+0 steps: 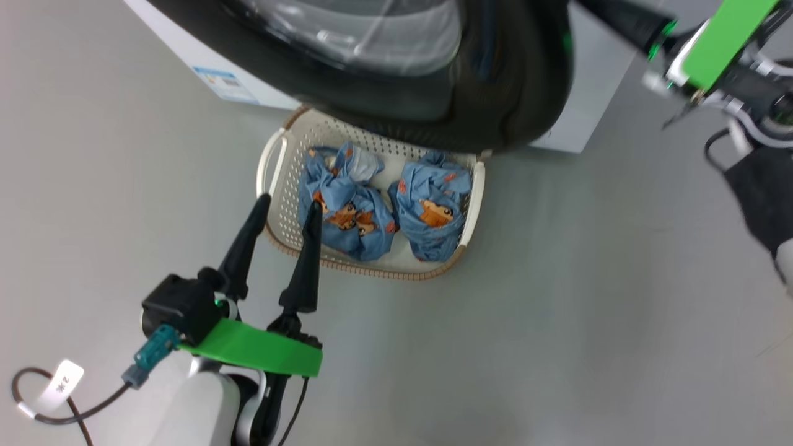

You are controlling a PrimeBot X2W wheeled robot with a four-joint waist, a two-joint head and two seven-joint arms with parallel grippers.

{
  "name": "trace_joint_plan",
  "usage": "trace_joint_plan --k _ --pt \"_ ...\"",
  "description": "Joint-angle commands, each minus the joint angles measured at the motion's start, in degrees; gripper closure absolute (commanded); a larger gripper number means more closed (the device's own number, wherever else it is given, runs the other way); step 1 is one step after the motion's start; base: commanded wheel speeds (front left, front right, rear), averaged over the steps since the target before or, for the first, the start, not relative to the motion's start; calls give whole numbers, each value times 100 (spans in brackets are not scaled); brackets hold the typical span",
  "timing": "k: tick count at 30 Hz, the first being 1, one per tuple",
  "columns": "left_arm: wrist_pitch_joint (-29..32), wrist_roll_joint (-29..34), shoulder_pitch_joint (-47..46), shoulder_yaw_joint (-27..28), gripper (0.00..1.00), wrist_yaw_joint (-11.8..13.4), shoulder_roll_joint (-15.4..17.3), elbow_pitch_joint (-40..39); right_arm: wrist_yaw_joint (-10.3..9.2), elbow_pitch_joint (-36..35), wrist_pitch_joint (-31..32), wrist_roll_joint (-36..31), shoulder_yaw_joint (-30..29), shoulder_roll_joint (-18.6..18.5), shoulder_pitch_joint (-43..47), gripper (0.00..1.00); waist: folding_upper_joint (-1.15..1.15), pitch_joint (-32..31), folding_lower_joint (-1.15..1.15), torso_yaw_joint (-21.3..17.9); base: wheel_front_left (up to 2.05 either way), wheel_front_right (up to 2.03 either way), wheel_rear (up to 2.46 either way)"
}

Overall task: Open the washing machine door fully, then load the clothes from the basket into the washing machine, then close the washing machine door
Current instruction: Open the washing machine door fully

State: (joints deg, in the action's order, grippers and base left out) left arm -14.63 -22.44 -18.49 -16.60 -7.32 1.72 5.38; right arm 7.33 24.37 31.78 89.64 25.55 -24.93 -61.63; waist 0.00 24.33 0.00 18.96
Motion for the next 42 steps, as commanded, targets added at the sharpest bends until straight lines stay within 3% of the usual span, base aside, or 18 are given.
trace_joint_plan --k 1,21,42 --pt "-37 49 114 202 0 3 116 -84 16 -277 58 50 112 172 207 100 0 -183 0 -54 0 0 0" --pt "-37 245 532 335 0 -12 116 -67 16 -1387 338 -2 885 371 1250 100 0 -655 0 -105 0 0 0" --pt "-37 340 646 451 0 -16 116 -21 16 -1445 245 8 1297 912 1630 100 0 -959 0 -222 0 0 0"
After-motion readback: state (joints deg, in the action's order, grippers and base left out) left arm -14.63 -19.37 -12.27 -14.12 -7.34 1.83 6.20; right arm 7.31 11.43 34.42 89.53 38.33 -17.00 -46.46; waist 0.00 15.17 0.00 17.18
